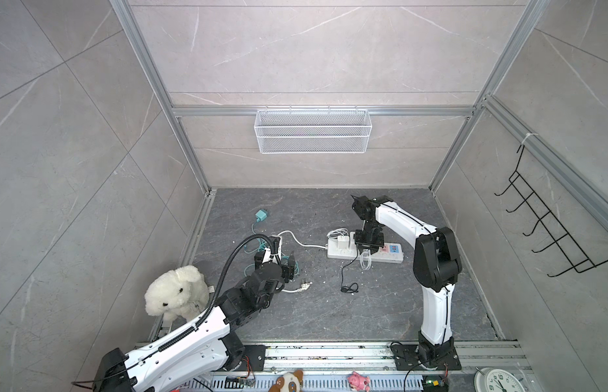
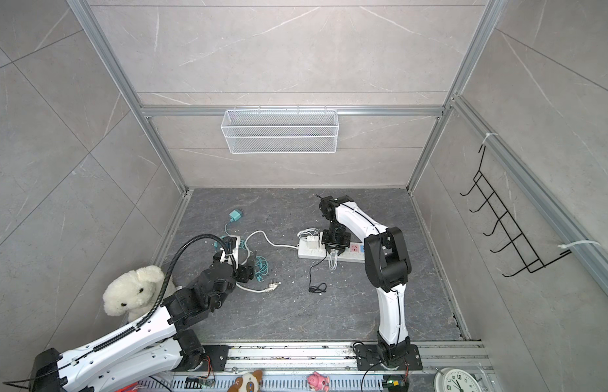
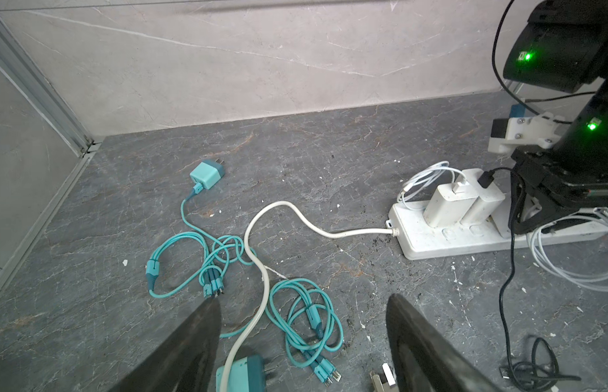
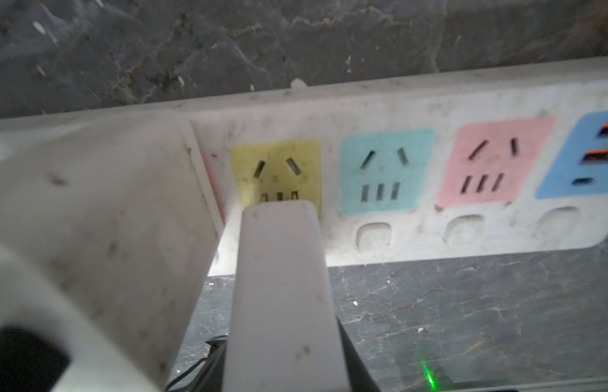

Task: Insert plugs into power strip
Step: Insert the plug into the socket.

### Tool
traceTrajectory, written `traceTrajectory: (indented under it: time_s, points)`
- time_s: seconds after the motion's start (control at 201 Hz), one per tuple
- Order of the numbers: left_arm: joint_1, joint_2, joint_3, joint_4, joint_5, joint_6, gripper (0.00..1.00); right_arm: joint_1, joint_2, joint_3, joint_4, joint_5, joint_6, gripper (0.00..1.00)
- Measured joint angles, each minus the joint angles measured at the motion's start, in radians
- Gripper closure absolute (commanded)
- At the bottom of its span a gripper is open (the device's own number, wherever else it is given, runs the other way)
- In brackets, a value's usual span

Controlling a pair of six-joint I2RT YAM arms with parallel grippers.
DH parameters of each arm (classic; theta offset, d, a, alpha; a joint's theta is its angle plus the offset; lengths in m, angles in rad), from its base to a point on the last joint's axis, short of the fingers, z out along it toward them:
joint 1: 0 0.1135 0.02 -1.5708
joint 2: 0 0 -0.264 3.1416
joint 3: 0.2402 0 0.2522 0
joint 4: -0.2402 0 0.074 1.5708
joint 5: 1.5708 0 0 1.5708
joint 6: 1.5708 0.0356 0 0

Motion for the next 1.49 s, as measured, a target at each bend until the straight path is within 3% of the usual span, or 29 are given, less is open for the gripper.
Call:
traceTrajectory:
  time_s: [0.742, 1.12, 1.319, 1.493]
  points:
    - [0.0, -0.055, -0.038, 0.005, 0.013, 0.018, 0.22, -0.013, 0.311, 0.5, -0.301, -0.017, -0.094, 0.99]
    - [0.0, -0.06, -0.038, 0.003, 0.019, 0.018, 0.22, -0.014, 0.319, 0.524, -0.315, -0.018, -0.104, 0.92]
    - [0.0, -0.063, -0.038, -0.008, 0.019, 0.018, 0.22, -0.014, 0.412, 0.698, -0.345, -0.024, -0.104, 0.91]
    - [0.0, -0.078, -0.037, -0.023, 0.018, 0.018, 0.22, -0.013, 0.421, 0.716, -0.344, -0.023, -0.103, 0.9]
